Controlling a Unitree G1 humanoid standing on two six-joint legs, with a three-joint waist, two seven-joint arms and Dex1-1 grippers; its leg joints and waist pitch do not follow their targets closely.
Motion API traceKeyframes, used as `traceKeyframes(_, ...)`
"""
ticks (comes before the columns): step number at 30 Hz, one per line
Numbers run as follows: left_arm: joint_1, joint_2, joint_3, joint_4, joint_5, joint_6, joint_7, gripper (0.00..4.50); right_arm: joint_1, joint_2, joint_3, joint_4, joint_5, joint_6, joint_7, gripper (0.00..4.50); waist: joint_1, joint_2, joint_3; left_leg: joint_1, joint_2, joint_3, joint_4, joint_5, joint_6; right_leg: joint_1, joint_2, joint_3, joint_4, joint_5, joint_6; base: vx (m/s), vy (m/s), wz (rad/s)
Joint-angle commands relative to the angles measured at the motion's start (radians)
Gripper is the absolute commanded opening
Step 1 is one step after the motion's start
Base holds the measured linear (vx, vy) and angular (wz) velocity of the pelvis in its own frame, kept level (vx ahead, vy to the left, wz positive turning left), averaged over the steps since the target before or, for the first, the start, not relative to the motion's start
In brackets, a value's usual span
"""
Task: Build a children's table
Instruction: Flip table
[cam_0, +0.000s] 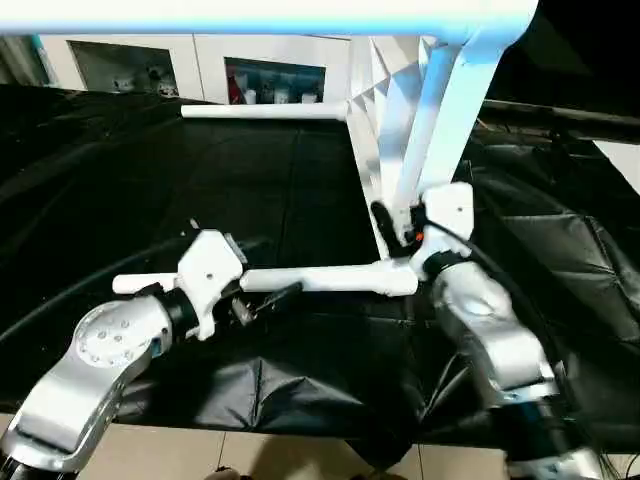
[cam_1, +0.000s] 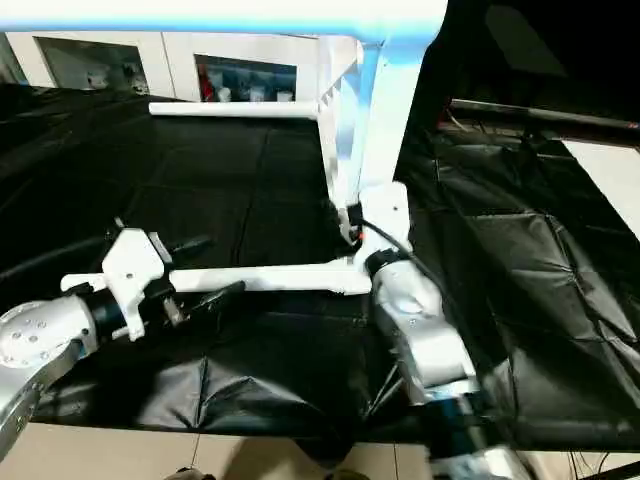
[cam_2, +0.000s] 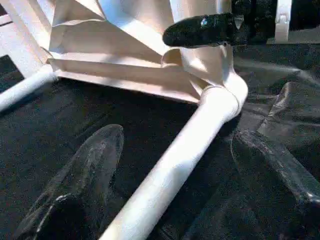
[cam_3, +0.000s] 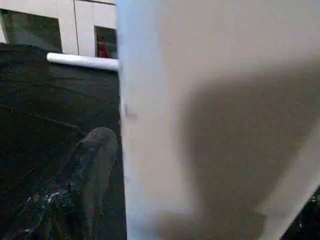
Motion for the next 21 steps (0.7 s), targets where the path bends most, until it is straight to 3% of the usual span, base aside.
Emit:
traceKeyframes(1, 0.006, -0.002, -0.002, -0.014, 0.017, -0.014, 0.000, 3.87, -0.022, 0.004, -0.001, 0.017, -0.008, -0.019, 0.009, 3.80, 0.002, 0.012, -0.058, 0.027, 0.021, -0.019, -0.084, -0.397, -0.094, 0.019, -0.026, 0.021, -0.071, -0.326, -0.086, 0.000, 0.000, 0.00)
traceKeyframes(2, 0.014, -0.003, -0.004, -0.020, 0.025, -0.016, -0.003, 3.87, -0.022, 0.008, 0.000, 0.027, -0.014, -0.035, 0.010, 3.55, 0.003, 0.011, -0.059, 0.026, 0.021, -0.018, -0.083, -0.387, -0.091, 0.020, -0.026, 0.022, -0.070, -0.315, -0.088, 0.000, 0.000, 0.00)
traceKeyframes(11, 0.028, 0.001, -0.009, -0.034, 0.036, -0.018, 0.004, 3.87, -0.025, 0.014, -0.003, 0.054, -0.028, -0.061, -0.002, 3.55, 0.006, 0.011, -0.060, 0.027, 0.020, -0.016, -0.081, -0.370, -0.082, 0.021, -0.025, 0.021, -0.068, -0.300, -0.096, 0.000, 0.000, 0.00)
traceKeyframes(13, 0.032, 0.000, -0.009, -0.037, 0.038, -0.020, 0.009, 3.87, -0.026, 0.014, -0.003, 0.069, -0.035, -0.075, -0.007, 3.22, 0.006, 0.011, -0.060, 0.028, 0.020, -0.016, -0.081, -0.368, -0.082, 0.021, -0.025, 0.021, -0.067, -0.296, -0.097, 0.000, 0.000, 0.00)
traceKeyframes(19, 0.058, -0.017, -0.018, -0.046, 0.047, -0.026, 0.006, 3.87, -0.032, 0.021, -0.005, 0.136, -0.067, -0.140, -0.001, 2.99, 0.006, 0.011, -0.060, 0.028, 0.020, -0.015, -0.079, -0.384, -0.078, 0.020, -0.026, 0.022, -0.070, -0.313, -0.102, 0.000, 0.000, 0.00)
traceKeyframes(21, 0.059, -0.015, -0.018, -0.044, 0.058, -0.030, 0.005, 3.87, -0.033, 0.021, -0.005, 0.143, -0.072, -0.148, -0.002, 2.69, 0.006, 0.012, -0.060, 0.027, 0.020, -0.016, -0.080, -0.378, -0.076, 0.022, -0.025, 0.021, -0.069, -0.302, -0.101, 0.000, 0.000, 0.00)
